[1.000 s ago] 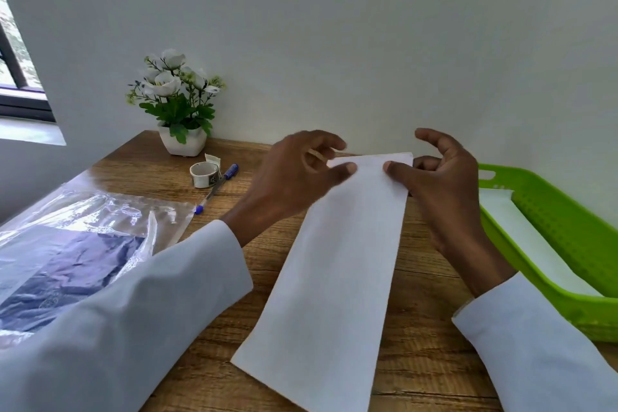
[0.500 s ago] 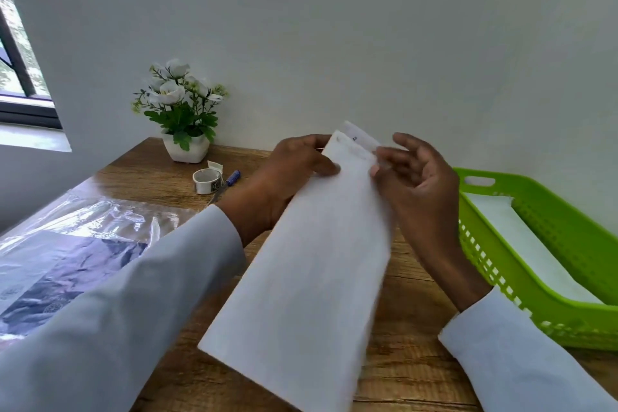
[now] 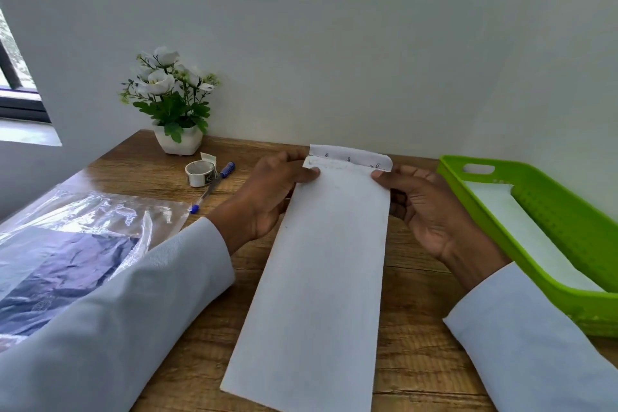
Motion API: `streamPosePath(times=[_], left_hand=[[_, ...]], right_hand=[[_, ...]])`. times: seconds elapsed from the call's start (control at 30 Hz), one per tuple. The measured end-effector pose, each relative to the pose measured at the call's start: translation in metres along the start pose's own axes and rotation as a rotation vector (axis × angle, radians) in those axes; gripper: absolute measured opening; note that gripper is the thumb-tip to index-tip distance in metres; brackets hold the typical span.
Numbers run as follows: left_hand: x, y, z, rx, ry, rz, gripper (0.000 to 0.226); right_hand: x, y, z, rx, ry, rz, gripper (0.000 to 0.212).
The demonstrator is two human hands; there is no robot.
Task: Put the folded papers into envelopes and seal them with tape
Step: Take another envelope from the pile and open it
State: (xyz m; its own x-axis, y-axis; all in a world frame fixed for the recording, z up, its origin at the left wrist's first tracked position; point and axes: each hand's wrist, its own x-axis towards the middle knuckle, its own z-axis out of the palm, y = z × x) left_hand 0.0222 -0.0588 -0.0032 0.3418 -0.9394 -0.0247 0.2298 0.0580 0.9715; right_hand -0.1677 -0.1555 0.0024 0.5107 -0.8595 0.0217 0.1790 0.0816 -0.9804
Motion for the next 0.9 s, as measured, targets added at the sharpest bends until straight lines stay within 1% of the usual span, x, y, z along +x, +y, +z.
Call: streamPosePath(times=[0.1, 0.23, 0.33, 0.43, 0.53, 0.63, 0.7, 0.83, 0.9], left_hand=[[0.004, 0.0, -0.004, 0.058, 0.015, 0.021, 0.028], [0.008, -0.003, -0.01, 0.093, 0.016, 0.009, 0.024], [0.01, -0.004, -0.01, 0.111, 0.022, -0.003, 0.021], [0.011, -0.001, -0.006, 0.074, 0.016, -0.015, 0.015], [0.014, 0.003, -0.001, 0.06, 0.05, -0.011, 0.015], [0.016, 0.002, 0.004, 0.098, 0.11, 0.021, 0.011], [0.014, 0.003, 0.008, 0.075, 0.116, 0.026, 0.018], [0.012, 0.003, 0.012, -0.017, 0.085, -0.021, 0.04], [0.011, 0.002, 0.014, -0.046, 0.031, -0.062, 0.038]], right_hand=[[0.001, 0.002, -0.001, -0.019, 0.013, -0.007, 0.017], [0.003, 0.003, -0.002, 0.01, 0.081, -0.025, 0.012], [0.003, 0.004, -0.004, -0.005, 0.056, -0.039, 0.015], [0.002, 0.003, -0.003, -0.027, 0.026, -0.06, 0.024], [0.002, 0.003, -0.004, -0.06, 0.014, -0.091, 0.017], [0.001, 0.002, -0.002, -0.066, -0.002, -0.117, 0.015], [0.001, 0.002, 0.001, -0.071, 0.025, -0.114, 0.015], [0.004, 0.004, 0.012, -0.075, 0.058, -0.059, 0.034], [0.006, 0.003, 0.015, -0.069, 0.03, -0.016, 0.033]])
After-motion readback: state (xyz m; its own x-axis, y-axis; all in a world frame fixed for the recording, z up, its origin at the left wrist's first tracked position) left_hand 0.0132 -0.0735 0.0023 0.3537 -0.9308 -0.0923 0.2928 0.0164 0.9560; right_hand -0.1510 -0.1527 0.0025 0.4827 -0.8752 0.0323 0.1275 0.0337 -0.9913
